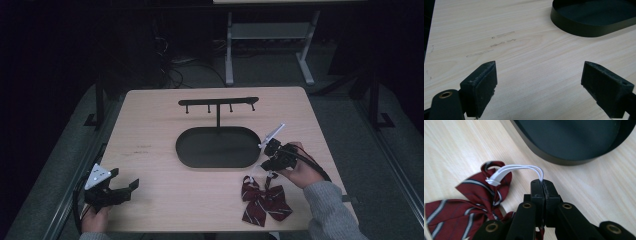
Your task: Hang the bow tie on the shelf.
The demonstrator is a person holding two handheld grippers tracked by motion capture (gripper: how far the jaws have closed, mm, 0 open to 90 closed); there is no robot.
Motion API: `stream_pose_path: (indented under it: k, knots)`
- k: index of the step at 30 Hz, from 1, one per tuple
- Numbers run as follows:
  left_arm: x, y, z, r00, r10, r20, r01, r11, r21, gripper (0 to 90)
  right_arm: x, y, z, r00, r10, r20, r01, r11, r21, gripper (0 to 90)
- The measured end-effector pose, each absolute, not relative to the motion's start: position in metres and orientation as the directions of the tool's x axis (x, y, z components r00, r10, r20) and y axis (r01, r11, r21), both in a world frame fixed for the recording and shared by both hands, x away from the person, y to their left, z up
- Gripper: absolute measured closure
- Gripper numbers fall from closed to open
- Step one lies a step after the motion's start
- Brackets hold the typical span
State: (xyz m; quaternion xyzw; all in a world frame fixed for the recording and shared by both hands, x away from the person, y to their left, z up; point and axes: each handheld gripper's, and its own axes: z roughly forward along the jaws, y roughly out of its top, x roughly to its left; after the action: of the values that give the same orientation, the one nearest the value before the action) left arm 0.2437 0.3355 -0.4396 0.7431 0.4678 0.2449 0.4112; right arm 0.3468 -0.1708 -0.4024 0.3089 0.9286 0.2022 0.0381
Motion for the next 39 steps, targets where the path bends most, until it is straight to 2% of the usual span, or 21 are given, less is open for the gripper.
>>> stream_pose_path:
  k: [39]
  knots:
    - [0.245, 0.333, -0.441, 0.436, 0.899, -0.028, 0.498, -0.215, 0.84, 13.0, 0.337, -0.158, -0.331, -0.866, 0.5, -0.008, 0.436, 0.764, 0.475, 88.0]
